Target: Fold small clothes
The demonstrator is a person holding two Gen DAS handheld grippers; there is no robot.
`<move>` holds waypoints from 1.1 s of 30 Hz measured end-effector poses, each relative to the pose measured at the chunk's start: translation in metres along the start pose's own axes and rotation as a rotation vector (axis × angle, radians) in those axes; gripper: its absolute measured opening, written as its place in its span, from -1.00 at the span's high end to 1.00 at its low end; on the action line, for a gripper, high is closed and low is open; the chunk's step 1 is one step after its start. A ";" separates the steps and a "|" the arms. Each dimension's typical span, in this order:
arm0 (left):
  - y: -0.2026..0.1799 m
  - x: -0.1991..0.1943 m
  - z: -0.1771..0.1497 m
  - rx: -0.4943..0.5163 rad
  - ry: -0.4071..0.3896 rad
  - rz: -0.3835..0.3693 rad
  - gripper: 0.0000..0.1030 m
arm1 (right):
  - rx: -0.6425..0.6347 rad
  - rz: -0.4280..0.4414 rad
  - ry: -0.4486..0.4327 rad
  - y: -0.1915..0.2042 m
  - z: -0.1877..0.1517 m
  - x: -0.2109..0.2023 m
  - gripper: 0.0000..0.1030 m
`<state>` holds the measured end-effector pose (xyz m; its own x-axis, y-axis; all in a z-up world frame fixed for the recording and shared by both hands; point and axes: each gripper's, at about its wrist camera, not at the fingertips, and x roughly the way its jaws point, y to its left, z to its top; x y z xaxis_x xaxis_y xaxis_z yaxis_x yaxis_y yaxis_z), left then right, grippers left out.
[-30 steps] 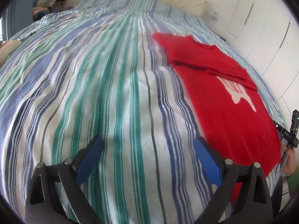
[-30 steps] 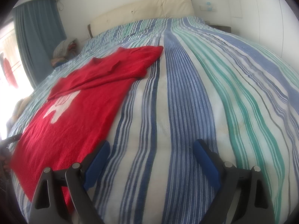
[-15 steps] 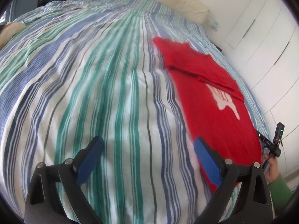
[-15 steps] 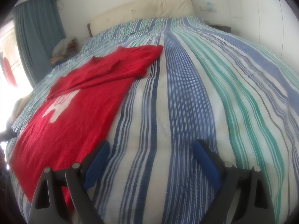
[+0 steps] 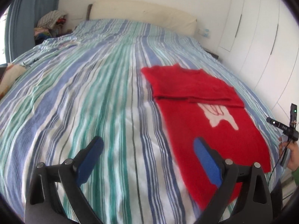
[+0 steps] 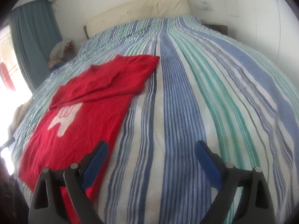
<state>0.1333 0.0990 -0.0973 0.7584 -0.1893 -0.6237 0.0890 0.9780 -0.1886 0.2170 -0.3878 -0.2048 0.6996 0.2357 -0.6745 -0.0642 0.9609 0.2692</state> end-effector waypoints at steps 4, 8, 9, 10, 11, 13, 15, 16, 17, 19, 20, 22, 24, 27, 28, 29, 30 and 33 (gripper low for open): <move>0.012 0.060 0.031 -0.063 -0.017 0.128 -0.92 | 0.005 -0.111 -0.073 -0.009 0.038 -0.002 -0.83; 0.031 0.129 0.026 -0.128 0.132 0.190 -0.92 | 0.060 -0.213 0.023 -0.033 0.043 0.045 -0.83; 0.033 0.141 0.018 -0.121 0.178 0.203 -0.94 | 0.079 -0.224 0.055 -0.040 0.036 0.057 -0.83; 0.031 0.142 0.016 -0.101 0.166 0.211 -0.99 | 0.091 -0.231 0.089 -0.045 0.028 0.069 -0.85; 0.027 0.138 0.017 -0.086 0.152 0.224 -0.99 | 0.086 -0.229 0.086 -0.047 0.023 0.073 -0.87; 0.022 0.136 0.016 -0.062 0.150 0.255 -0.99 | 0.069 -0.242 0.068 -0.043 0.024 0.070 -0.99; 0.023 0.140 0.016 -0.052 0.187 0.265 -0.99 | 0.043 -0.275 0.099 -0.039 0.024 0.075 -0.99; 0.023 0.140 0.016 -0.048 0.193 0.270 -0.99 | 0.033 -0.286 0.104 -0.038 0.024 0.075 -0.99; 0.021 0.139 0.015 -0.044 0.188 0.273 -0.99 | 0.028 -0.296 0.106 -0.037 0.024 0.075 -0.99; 0.020 0.139 0.014 -0.041 0.185 0.279 -0.99 | 0.018 -0.307 0.103 -0.035 0.022 0.074 -0.99; 0.019 0.140 0.015 -0.039 0.188 0.282 -0.99 | 0.018 -0.306 0.099 -0.035 0.020 0.073 -0.99; 0.019 0.141 0.016 -0.038 0.188 0.283 -0.99 | 0.026 -0.292 0.095 -0.038 0.019 0.071 -1.00; 0.019 0.141 0.016 -0.039 0.189 0.282 -0.99 | 0.040 -0.276 0.109 -0.040 0.019 0.071 -1.00; 0.019 0.141 0.016 -0.038 0.188 0.282 -0.99 | 0.037 -0.279 0.107 -0.038 0.019 0.073 -1.00; 0.019 0.141 0.016 -0.038 0.189 0.282 -0.99 | 0.035 -0.281 0.108 -0.038 0.019 0.073 -1.00; 0.019 0.141 0.016 -0.038 0.189 0.282 -0.99 | 0.035 -0.282 0.108 -0.037 0.020 0.074 -1.00; 0.019 0.141 0.016 -0.038 0.189 0.282 -0.99 | 0.035 -0.281 0.109 -0.037 0.020 0.074 -1.00; 0.019 0.141 0.016 -0.038 0.189 0.282 -0.99 | 0.035 -0.282 0.109 -0.036 0.021 0.074 -1.00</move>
